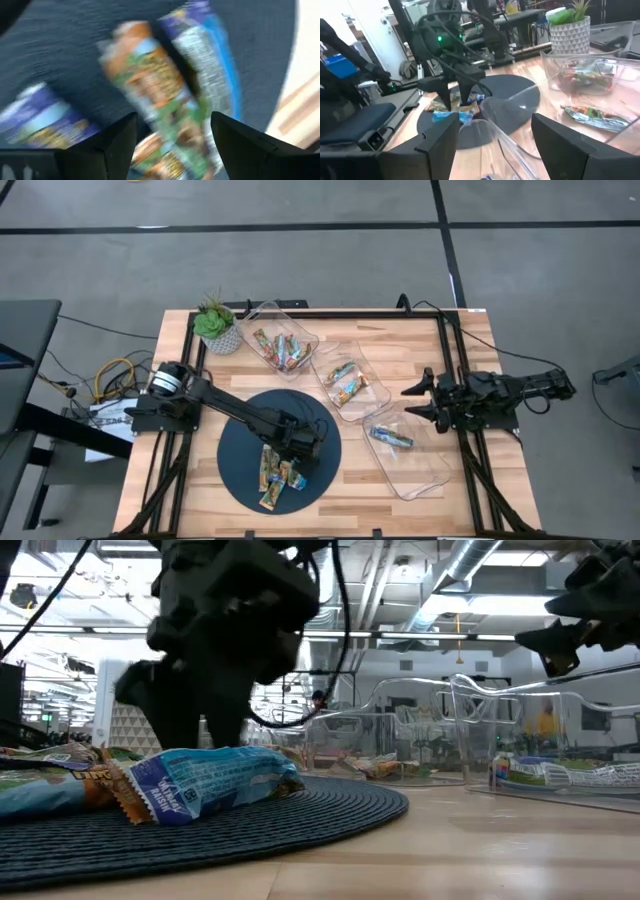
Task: Pick and place Granola Bars by type
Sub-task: Put the yellow granola bar into the middle transparent bin
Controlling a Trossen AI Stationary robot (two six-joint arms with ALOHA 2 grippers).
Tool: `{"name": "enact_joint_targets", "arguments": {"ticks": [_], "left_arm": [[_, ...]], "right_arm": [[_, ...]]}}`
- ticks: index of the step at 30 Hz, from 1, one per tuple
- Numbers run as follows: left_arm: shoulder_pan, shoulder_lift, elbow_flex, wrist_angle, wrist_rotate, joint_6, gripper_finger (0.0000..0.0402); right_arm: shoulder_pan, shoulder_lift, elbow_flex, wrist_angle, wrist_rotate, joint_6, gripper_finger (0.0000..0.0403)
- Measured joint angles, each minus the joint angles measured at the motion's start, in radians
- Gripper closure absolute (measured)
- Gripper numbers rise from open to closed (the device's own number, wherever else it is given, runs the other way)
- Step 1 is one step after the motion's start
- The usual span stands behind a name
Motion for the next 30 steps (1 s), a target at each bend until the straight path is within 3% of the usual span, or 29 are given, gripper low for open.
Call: {"name": "enact_joint_targets", "arguments": {"ticks": [14, 30], "left_arm": [[-0.005, 0.031, 0.0, -0.057, -0.098, -0.07, 0.0164], [0.004, 0.03, 0.008, -0.01, -0.114, -0.084, 0.0323]], "right_arm": [[0.0, 0.0, 0.001, -0.034, 0.03, 0.018, 0.0159], [0.0, 0.0, 0.002, -0.045, 0.029, 0.01, 0.0159]]}}
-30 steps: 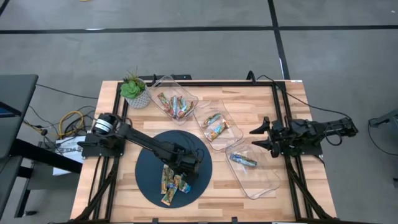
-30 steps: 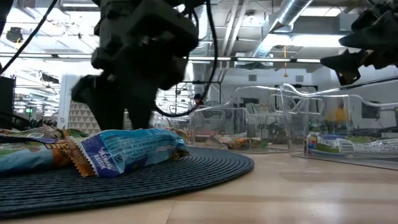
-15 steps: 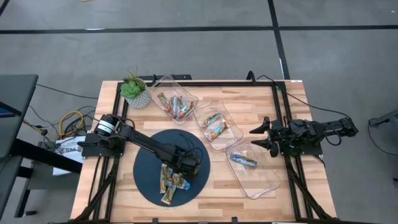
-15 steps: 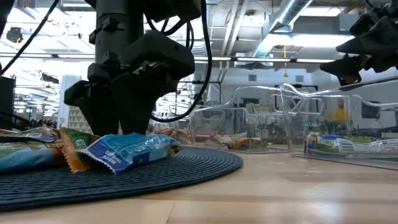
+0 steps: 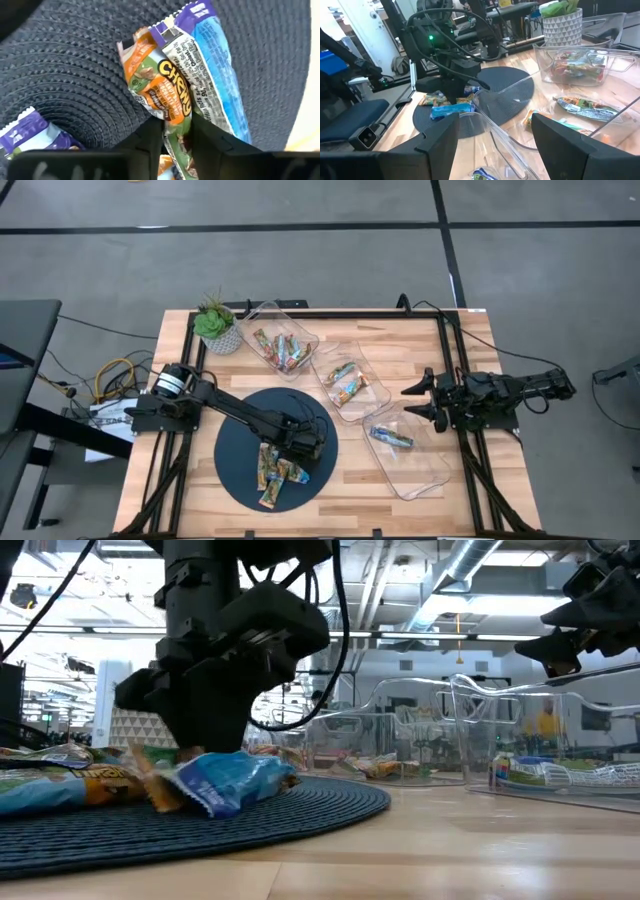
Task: Pick and place Granola Bars by type
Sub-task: Put the yellow granola bar into the middle transparent bin
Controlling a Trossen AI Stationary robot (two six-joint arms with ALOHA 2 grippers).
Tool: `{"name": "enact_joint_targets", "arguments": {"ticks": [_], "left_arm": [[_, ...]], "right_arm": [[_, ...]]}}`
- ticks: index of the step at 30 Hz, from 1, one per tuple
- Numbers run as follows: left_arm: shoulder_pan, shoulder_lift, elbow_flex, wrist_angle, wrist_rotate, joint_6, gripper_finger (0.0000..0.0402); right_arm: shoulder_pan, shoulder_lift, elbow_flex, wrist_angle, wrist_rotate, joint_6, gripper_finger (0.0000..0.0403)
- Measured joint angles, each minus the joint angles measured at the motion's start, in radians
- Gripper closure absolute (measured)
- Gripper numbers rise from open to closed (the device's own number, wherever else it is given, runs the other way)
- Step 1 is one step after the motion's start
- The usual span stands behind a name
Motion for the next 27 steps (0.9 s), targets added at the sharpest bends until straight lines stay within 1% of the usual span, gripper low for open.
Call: {"name": "enact_joint_targets", "arguments": {"ticks": [4, 9, 12, 15, 21, 24, 27], "left_arm": [[0.022, -0.022, 0.052, -0.053, -0.015, 0.033, 0.0338], [0.057, -0.079, 0.131, -0.137, -0.151, 0.054, 0.034], [0.092, -0.108, 0.176, -0.132, -0.22, 0.1, 0.034], [0.138, -0.113, 0.238, -0.131, -0.267, 0.171, 0.034], [0.247, -0.113, 0.332, -0.025, -0.328, 0.359, 0.034], [0.309, -0.113, 0.35, 0.031, -0.327, 0.444, 0.034], [0.366, -0.113, 0.351, 0.074, -0.311, 0.564, 0.034]], "right_arm": [[0.0, 0.0, 0.0, -0.001, -0.001, 0.0, 0.0159], [0.0, 0.0, 0.0, -0.001, -0.001, 0.0, 0.0159], [0.0, 0.0, 0.0, -0.001, -0.001, 0.0, 0.0159], [0.0, 0.0, 0.0, -0.001, -0.001, 0.0, 0.0159], [0.0, 0.0, 0.0, -0.002, -0.001, 0.0, 0.0159], [0.0, 0.0, 0.0, -0.002, -0.001, 0.0, 0.0159], [0.0, 0.0, 0.0, -0.002, -0.001, 0.0, 0.0159]]}}
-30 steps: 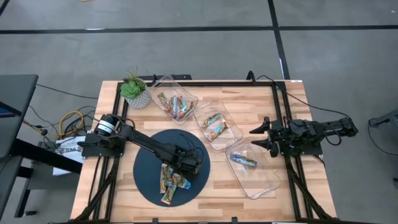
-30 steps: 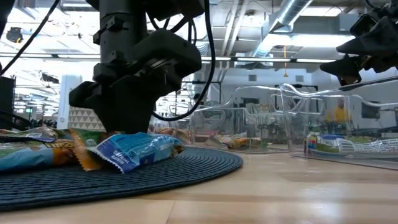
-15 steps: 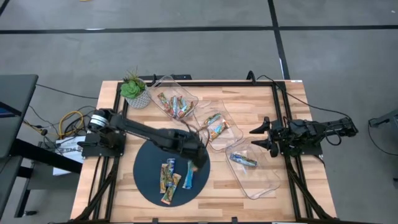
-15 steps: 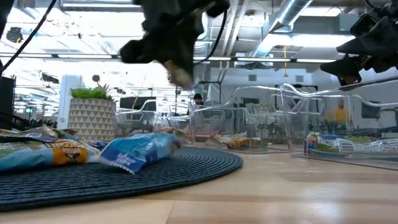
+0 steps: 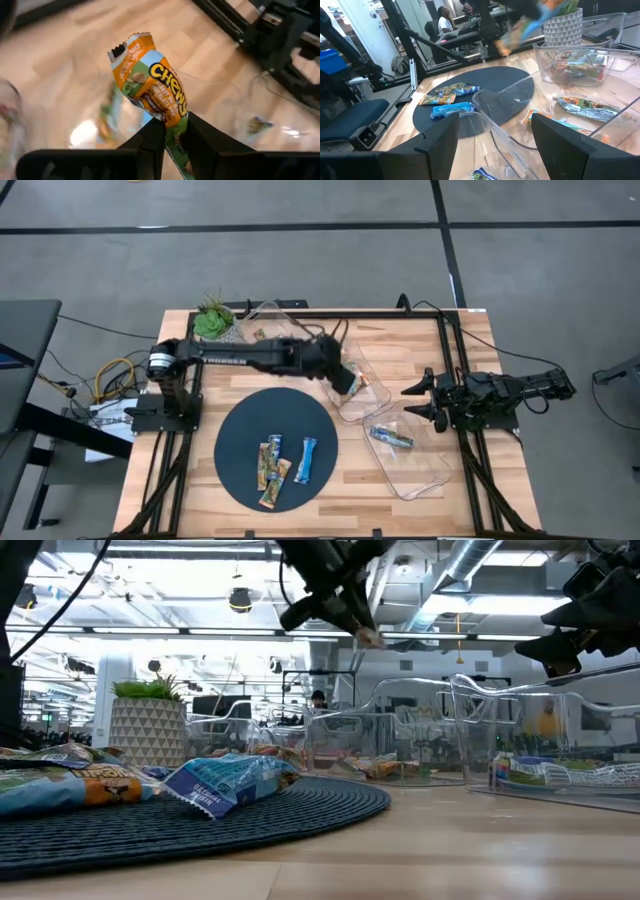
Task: Pick and place Granola Bars by type
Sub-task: Put the yellow granola bar into the middle transparent bin
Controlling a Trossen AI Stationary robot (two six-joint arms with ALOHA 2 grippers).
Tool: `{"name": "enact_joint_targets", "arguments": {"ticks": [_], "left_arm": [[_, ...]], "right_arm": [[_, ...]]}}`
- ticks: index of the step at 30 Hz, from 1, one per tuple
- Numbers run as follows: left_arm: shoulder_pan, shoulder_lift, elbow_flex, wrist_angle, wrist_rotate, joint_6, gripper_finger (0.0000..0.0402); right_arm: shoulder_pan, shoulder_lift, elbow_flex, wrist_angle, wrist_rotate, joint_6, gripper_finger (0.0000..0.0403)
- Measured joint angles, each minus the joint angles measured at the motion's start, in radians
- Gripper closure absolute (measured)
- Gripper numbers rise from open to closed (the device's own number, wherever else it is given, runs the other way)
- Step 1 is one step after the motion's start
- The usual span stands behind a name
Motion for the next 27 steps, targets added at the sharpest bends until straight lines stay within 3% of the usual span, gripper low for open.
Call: {"name": "enact_joint_targets", "arguments": {"ticks": [5, 12, 18, 27], "left_arm": [[0.074, 0.015, 0.0, 0.036, 0.092, 0.261, 0.034], [0.132, 0.078, -0.002, 0.043, 0.238, 0.48, 0.034], [0.131, 0.127, 0.0, 0.054, 0.242, 0.599, 0.034], [0.127, 0.194, -0.002, 0.058, 0.239, 0.651, 0.0331]], "right_arm": [[0.0, 0.0, 0.0, 0.0, 0.0, 0.0, 0.0159], [0.0, 0.002, 0.0, 0.0, 0.0, 0.0, 0.0159], [0.0, 0.002, 0.0, 0.001, -0.002, 0.0, 0.0159], [0.0, 0.002, 0.0, 0.003, -0.004, 0.0, 0.0159]]}}
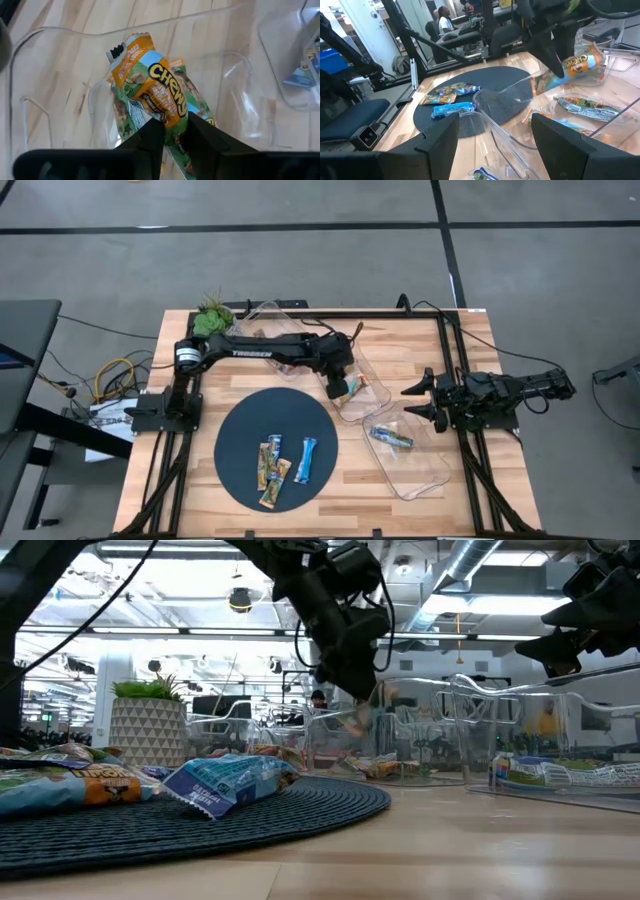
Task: Pick and place Granola Bars by type
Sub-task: Put the yellow granola bar into the middle transparent bin, then put the blue granola bar into the bottom transparent bin
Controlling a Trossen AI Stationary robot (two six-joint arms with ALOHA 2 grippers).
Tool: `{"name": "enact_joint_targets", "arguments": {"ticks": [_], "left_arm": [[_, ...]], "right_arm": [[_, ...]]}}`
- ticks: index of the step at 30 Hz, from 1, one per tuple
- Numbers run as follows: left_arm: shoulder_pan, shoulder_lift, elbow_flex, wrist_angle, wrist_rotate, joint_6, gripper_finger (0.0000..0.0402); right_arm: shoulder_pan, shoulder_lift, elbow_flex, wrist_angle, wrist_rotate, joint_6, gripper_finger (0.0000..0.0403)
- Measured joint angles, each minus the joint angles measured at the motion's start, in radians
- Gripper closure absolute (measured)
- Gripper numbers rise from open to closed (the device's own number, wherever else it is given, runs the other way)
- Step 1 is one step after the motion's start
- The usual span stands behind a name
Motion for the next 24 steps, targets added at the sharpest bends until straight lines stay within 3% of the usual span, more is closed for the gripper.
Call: {"name": "enact_joint_targets", "arguments": {"ticks": [12, 24], "left_arm": [[0.0, 0.004, 0.0, 0.024, -0.006, 0.003, 0.0248], [-0.016, -0.08, 0.0, 0.093, -0.001, -0.108, 0.0237]], "right_arm": [[0.0, 0.0, 0.0, 0.002, 0.0, 0.0, 0.0159], [0.0, 0.0, 0.0, 0.002, 0.0, 0.0, 0.0159]]}}
